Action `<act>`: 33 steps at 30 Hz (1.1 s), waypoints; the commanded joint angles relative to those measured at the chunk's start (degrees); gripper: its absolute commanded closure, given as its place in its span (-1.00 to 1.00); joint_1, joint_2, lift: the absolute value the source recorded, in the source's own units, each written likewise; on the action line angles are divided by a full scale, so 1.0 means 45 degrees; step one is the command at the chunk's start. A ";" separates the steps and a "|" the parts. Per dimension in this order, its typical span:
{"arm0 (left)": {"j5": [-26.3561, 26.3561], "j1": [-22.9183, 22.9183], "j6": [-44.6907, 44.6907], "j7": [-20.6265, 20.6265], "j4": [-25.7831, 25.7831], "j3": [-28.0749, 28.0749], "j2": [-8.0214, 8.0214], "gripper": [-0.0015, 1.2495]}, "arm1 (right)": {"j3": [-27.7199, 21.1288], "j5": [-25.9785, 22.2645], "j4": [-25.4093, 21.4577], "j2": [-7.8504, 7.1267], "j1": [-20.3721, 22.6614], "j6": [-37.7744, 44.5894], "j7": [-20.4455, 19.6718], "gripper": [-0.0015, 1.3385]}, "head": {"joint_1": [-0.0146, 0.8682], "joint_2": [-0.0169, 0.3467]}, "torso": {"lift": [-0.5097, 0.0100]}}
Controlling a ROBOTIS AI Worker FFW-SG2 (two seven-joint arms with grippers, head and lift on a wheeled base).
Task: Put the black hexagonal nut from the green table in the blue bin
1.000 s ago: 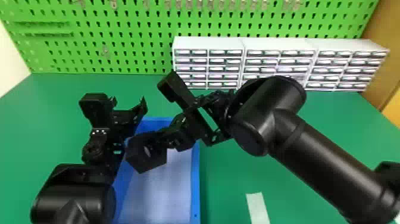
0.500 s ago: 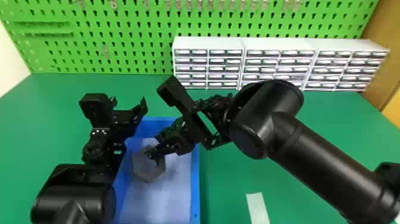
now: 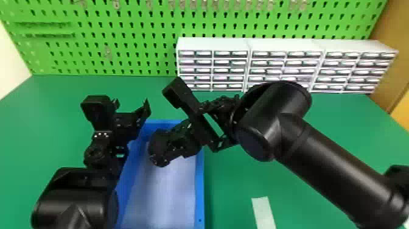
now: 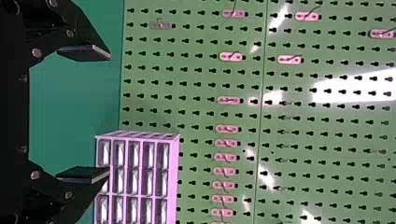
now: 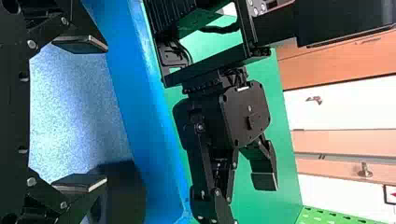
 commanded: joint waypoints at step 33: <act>0.0025 0.0039 -0.0004 0.0000 -0.0001 0.0085 0.0001 -0.39 | -0.5017 0.0829 -0.0430 0.0465 0.1535 -0.0030 0.0039 -0.55 | 0.59 -0.63 | 0.59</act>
